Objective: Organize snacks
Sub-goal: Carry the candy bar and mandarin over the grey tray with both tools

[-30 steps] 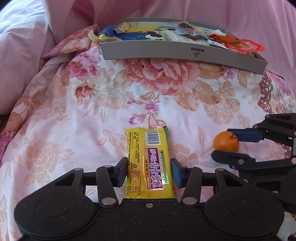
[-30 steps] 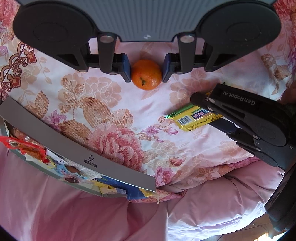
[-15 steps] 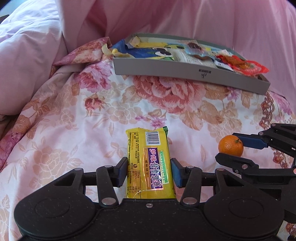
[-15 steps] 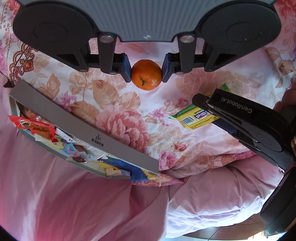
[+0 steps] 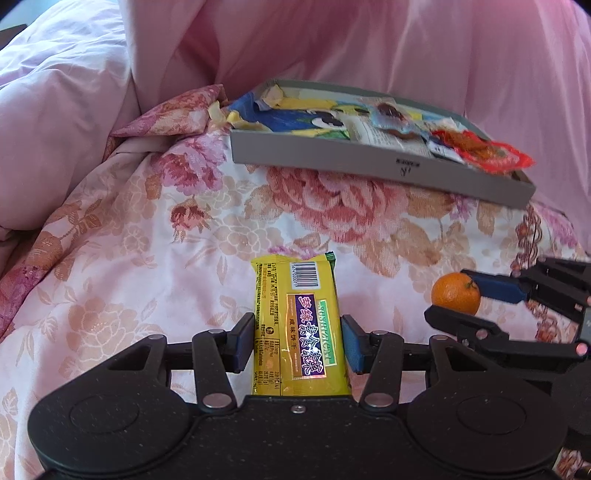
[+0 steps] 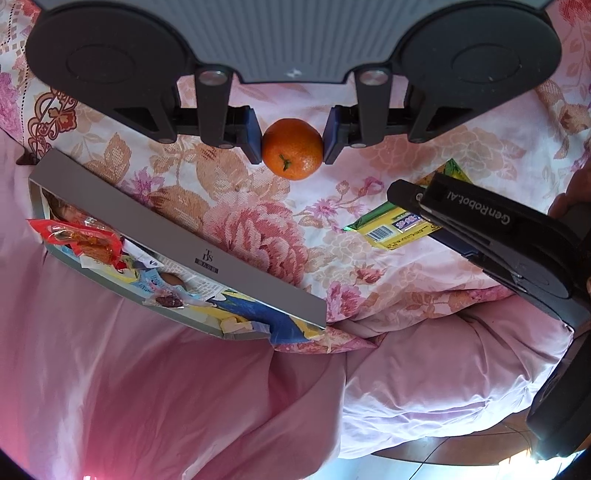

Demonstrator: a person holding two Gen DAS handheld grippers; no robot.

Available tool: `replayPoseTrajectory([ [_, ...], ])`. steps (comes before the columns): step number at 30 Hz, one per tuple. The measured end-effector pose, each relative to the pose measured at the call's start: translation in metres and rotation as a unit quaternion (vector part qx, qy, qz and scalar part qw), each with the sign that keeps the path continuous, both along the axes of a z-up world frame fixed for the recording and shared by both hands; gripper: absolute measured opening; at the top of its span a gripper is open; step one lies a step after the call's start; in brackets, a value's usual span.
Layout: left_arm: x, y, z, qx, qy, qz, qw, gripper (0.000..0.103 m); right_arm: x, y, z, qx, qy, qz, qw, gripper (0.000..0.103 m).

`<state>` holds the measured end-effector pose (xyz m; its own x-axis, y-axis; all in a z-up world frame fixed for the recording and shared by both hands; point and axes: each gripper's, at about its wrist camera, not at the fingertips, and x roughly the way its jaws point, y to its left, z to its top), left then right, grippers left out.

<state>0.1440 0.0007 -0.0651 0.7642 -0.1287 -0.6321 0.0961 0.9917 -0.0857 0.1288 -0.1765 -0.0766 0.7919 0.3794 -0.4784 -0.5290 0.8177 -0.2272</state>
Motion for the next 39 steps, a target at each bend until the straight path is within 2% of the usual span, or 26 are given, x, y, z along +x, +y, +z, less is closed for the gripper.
replayPoseTrajectory([
  [4,0.004,0.002,0.01,-0.009,-0.017,0.013,0.9997,0.051,0.0,-0.001,0.004,0.004,-0.012,-0.001,1.0,0.039],
  [9,0.016,0.007,0.031,-0.05,-0.04,0.029,0.9975,0.051,0.005,-0.002,0.013,0.007,-0.037,-0.005,0.999,0.039],
  [12,0.028,0.004,0.044,-0.06,-0.054,0.029,0.9963,0.051,0.01,-0.004,0.02,0.013,-0.052,-0.009,0.999,0.039],
  [18,0.065,-0.003,0.067,-0.064,-0.07,0.038,0.9948,0.051,0.027,-0.014,0.038,0.033,-0.084,-0.023,0.996,0.039],
  [25,0.12,-0.017,0.089,-0.082,-0.084,0.057,0.9914,0.051,0.059,-0.039,0.053,0.064,-0.11,-0.064,0.99,0.039],
  [31,0.159,-0.041,0.09,-0.063,-0.1,0.074,0.9902,0.051,0.089,-0.057,0.055,0.098,-0.11,-0.093,0.985,0.039],
  [39,0.188,-0.062,0.076,-0.062,-0.083,0.088,0.9907,0.051,0.11,-0.061,0.049,0.108,-0.089,-0.093,0.986,0.039],
])
